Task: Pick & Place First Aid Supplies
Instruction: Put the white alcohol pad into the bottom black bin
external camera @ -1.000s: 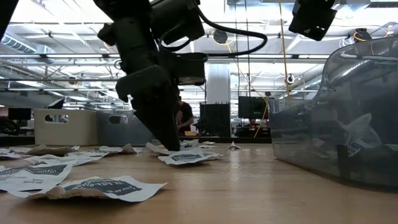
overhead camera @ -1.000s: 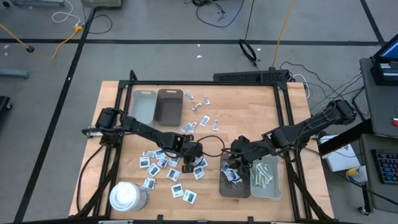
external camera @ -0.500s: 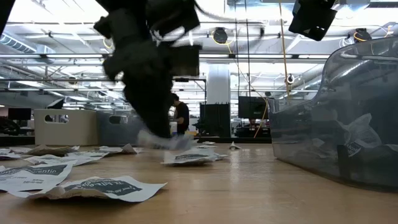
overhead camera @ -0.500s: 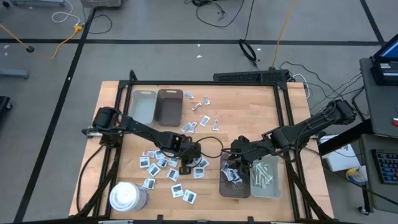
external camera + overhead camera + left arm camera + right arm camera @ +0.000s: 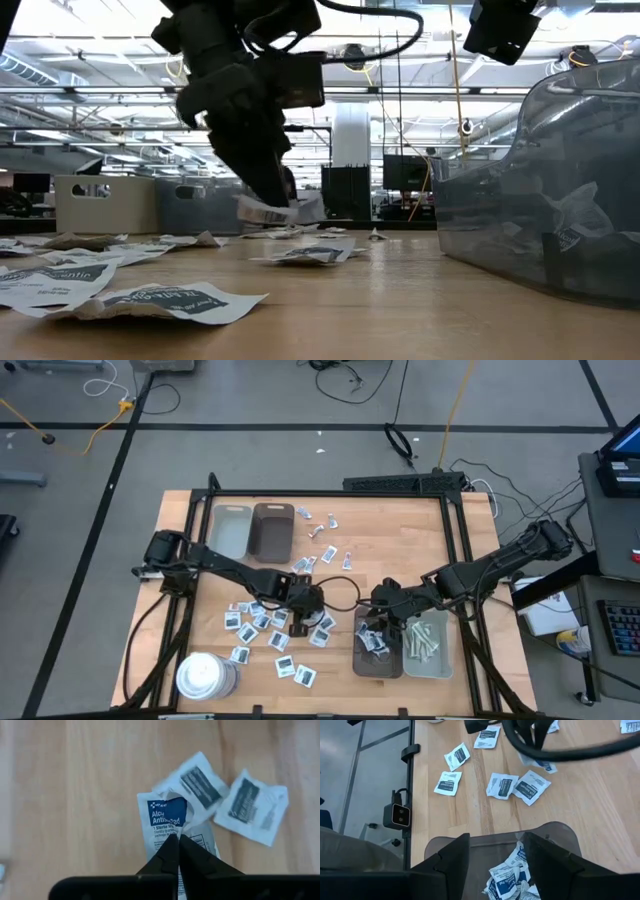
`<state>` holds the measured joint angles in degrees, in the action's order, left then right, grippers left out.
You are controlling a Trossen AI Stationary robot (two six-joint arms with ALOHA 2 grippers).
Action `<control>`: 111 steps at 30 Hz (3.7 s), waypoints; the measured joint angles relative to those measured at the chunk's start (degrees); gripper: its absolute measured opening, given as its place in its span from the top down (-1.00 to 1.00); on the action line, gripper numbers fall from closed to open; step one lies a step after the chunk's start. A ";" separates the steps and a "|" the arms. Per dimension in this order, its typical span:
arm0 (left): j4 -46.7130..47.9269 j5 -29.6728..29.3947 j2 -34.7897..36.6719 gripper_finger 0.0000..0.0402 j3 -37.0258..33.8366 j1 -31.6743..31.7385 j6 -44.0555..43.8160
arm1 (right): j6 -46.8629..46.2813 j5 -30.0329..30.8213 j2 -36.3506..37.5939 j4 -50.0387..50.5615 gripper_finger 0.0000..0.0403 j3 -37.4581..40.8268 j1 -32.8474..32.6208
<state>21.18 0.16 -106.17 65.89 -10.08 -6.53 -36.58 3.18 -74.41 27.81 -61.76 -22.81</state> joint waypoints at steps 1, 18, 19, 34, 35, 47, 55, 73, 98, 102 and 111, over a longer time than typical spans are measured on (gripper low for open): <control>-0.40 -0.28 -0.28 0.94 0.03 0.24 0.22 | 0.19 0.00 0.00 0.00 0.10 0.00 0.00; -1.43 1.36 -1.62 0.37 -0.02 2.42 -0.57 | 1.29 0.02 0.02 -0.17 0.10 0.00 0.00; -1.79 1.30 -1.62 0.37 -0.02 2.42 0.01 | 1.29 0.02 0.02 -0.15 0.10 0.00 0.00; -6.46 -1.24 -5.32 0.40 0.07 2.29 -1.32 | 0.09 -0.07 0.02 -0.10 0.10 0.02 0.00; -6.74 -0.93 -5.33 0.40 0.04 2.52 -1.41 | 0.07 -0.11 0.02 -0.20 0.10 0.02 0.00; -4.05 4.49 -5.29 0.95 0.02 4.76 -1.91 | 1.11 0.05 0.02 -0.17 0.10 0.02 -0.01; -4.04 7.86 1.20 0.99 -0.04 5.02 -4.33 | -0.11 1.52 0.02 -1.48 0.10 0.02 -0.02; -66.88 8.09 13.58 1.00 -22.11 -0.26 -18.79 | 13.39 9.07 0.02 -14.47 0.10 0.04 0.31; -70.32 10.98 13.55 1.00 -22.95 -0.89 -25.29 | 21.88 5.34 -7.68 -29.50 0.53 0.07 2.95; -70.15 11.34 13.54 1.00 -22.95 -0.93 -25.67 | 22.02 4.19 -8.04 -29.80 0.93 0.07 2.97; -70.37 11.78 13.53 0.82 -22.93 -0.08 -31.64 | 17.08 0.54 -6.28 -25.07 0.99 0.03 3.25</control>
<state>-49.19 11.94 -92.64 42.96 -10.16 -38.17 -19.50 3.72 -80.69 2.74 -61.73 -19.56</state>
